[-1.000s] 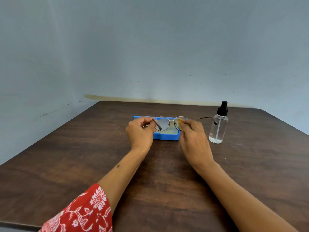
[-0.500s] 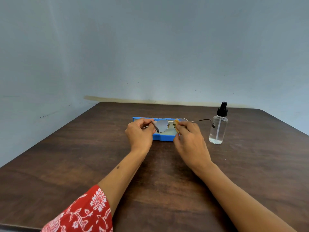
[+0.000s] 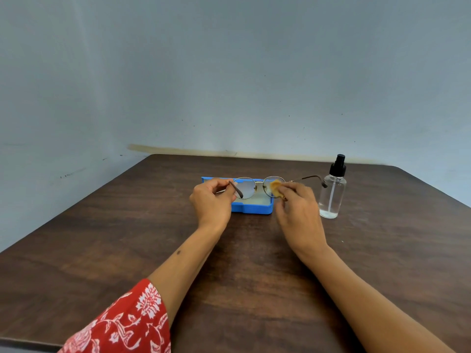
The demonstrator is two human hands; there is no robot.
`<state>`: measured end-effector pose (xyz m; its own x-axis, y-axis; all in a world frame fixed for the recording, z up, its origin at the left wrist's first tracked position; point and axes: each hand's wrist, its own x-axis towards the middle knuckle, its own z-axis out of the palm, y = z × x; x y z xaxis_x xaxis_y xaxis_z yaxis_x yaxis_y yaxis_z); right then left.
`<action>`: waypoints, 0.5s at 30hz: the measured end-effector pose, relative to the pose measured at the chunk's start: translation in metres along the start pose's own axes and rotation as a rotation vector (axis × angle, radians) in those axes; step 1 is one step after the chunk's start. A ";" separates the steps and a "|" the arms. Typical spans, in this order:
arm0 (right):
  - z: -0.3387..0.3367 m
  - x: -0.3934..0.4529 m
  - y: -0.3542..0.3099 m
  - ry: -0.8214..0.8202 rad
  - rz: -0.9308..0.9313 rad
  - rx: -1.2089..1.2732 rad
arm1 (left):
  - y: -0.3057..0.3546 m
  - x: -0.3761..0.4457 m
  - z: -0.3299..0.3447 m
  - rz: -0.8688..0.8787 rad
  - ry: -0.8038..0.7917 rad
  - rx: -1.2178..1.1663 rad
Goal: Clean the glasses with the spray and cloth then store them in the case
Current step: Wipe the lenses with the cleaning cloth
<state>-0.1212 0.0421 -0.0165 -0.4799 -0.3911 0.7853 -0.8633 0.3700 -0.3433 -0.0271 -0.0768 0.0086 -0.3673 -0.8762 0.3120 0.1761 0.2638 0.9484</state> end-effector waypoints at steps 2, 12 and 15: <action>-0.003 0.002 0.005 0.038 0.064 0.002 | 0.000 0.000 0.000 -0.002 -0.002 -0.007; -0.002 0.000 0.000 0.011 -0.024 -0.082 | -0.001 0.000 0.000 0.014 -0.016 0.014; -0.006 0.003 0.008 0.051 0.007 -0.114 | -0.001 0.002 0.000 0.016 -0.013 -0.001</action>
<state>-0.1290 0.0488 -0.0136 -0.4752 -0.3456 0.8092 -0.8350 0.4672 -0.2908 -0.0280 -0.0792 0.0079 -0.3762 -0.8665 0.3282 0.1829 0.2778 0.9431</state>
